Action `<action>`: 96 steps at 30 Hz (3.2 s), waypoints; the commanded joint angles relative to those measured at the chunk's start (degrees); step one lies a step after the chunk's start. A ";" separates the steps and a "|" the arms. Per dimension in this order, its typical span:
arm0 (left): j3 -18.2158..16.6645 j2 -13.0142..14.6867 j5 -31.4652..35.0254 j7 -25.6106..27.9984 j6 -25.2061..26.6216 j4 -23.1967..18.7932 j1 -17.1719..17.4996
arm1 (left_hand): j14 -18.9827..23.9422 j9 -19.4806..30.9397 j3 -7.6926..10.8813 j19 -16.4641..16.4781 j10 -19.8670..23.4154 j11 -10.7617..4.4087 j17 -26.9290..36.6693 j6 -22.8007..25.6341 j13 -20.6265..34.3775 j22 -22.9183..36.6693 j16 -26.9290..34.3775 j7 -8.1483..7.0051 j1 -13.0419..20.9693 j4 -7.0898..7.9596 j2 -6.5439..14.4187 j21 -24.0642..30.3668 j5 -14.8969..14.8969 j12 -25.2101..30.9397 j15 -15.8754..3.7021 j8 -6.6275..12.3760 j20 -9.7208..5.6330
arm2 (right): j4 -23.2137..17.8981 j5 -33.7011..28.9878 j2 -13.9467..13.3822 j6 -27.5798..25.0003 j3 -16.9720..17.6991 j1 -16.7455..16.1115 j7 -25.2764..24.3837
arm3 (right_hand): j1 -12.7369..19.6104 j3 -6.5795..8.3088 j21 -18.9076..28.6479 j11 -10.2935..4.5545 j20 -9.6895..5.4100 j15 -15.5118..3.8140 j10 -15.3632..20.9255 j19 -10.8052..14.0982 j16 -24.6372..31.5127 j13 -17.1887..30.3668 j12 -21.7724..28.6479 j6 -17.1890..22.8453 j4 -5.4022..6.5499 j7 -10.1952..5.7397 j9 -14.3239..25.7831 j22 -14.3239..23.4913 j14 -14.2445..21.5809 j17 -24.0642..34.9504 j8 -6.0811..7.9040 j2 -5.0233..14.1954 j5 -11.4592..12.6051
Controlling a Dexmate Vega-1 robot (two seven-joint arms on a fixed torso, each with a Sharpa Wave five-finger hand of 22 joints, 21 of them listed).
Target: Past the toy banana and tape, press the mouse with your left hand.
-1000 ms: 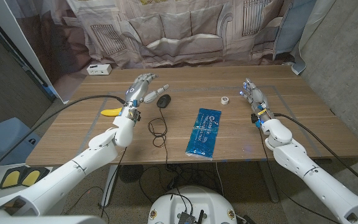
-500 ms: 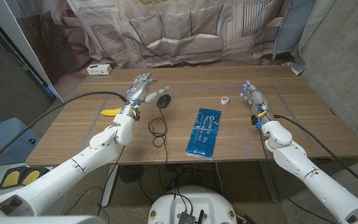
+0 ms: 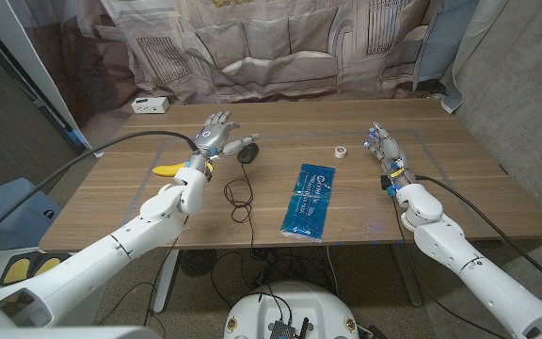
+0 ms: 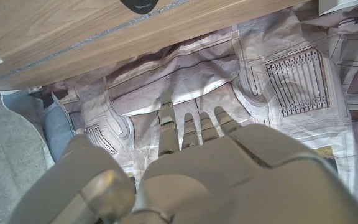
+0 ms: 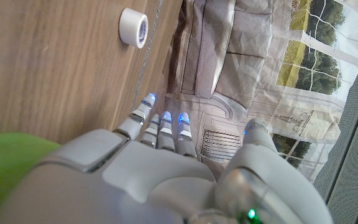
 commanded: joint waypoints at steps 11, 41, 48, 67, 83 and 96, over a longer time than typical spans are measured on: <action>4.50 0.99 6.40 -9.40 6.59 -1.51 -3.71 | -1.63 0.28 -1.01 0.32 -1.55 -1.25 0.23 0.99 0.14 0.35 0.08 -0.45 -1.35 0.24 -0.13 -0.10 0.23 -0.02 -1.77 -0.42 1.56 | 0.90 0.53 0.19 -0.04 0.13 0.32 0.40 | 0.35 0.15 -0.27 -0.30 0.61 0.31 0.49 0.14 -0.13 0.32 -0.31 0.59 -0.15 -0.19 0.15 0.13 0.14 0.33 0.00 0.33 -0.02; 8.21 0.04 10.47 -17.70 8.08 -0.23 -7.02 | -2.51 0.30 -1.73 -1.22 -1.69 -1.96 0.22 3.67 0.12 0.44 0.30 -0.56 -2.14 0.58 -0.19 -0.81 0.47 0.51 -1.41 -0.01 1.93 | 1.54 1.04 0.31 -0.13 0.20 0.91 0.87 | 0.18 0.02 -0.35 -0.35 0.83 0.49 0.62 -0.11 -0.28 0.33 -0.40 0.78 -0.07 -0.24 0.15 0.15 0.02 0.39 -0.03 0.31 -0.04; 8.88 -0.46 10.88 -18.71 7.88 0.71 -7.64 | -2.60 0.30 -1.88 -1.36 -1.78 -2.18 0.23 4.21 0.11 0.46 0.36 -0.60 -2.31 0.66 -0.17 -0.85 0.52 0.56 -1.83 0.03 1.92 | 2.15 0.86 0.76 0.54 0.11 0.95 0.73 | 0.15 0.00 -0.37 -0.43 0.85 0.48 0.63 -0.16 -0.29 0.33 -0.43 0.83 -0.06 -0.26 0.15 0.15 0.04 0.40 -0.03 0.33 -0.04; 9.77 -1.03 11.02 -18.63 7.13 2.30 -7.70 | -2.57 0.32 -2.15 -1.58 -1.77 -2.52 0.25 6.99 0.09 0.49 0.61 -1.02 -2.64 0.89 0.27 -0.84 0.73 0.82 -2.43 0.58 1.81 | 1.35 0.65 0.67 -0.10 0.19 0.54 -0.30 | 0.12 -0.03 -0.37 -0.34 0.87 0.48 0.70 -0.21 -0.34 0.34 -0.49 0.88 -0.06 -0.29 0.16 0.16 0.04 0.41 -0.07 0.35 -0.03; 10.56 -1.61 10.92 -19.27 7.22 3.21 -8.14 | -1.92 0.30 -2.29 -1.35 -0.93 -2.91 0.22 10.01 0.05 0.49 0.85 -1.10 -2.65 0.95 0.74 -0.71 0.91 1.25 -3.03 1.05 1.72 | 1.09 0.62 0.29 -0.20 0.34 0.28 -0.26 | 0.08 -0.07 -0.39 -0.36 1.01 0.61 0.79 -0.32 -0.38 0.34 -0.52 0.93 -0.04 -0.31 0.16 0.16 0.06 0.43 -0.10 0.37 -0.03; 11.38 -1.78 12.05 -20.29 8.16 3.69 -8.64 | -2.32 0.29 -2.34 -1.32 -0.92 -2.90 0.21 10.21 0.04 0.48 0.68 -1.18 -2.61 0.93 0.89 -0.69 0.96 1.26 -3.20 0.83 1.60 | 1.26 0.63 0.06 -0.26 0.38 0.32 -0.01 | 0.07 -0.09 -0.38 -0.30 1.02 0.61 0.86 -0.32 -0.41 0.35 -0.54 0.97 -0.05 -0.39 0.16 0.16 0.06 0.43 -0.11 0.38 -0.03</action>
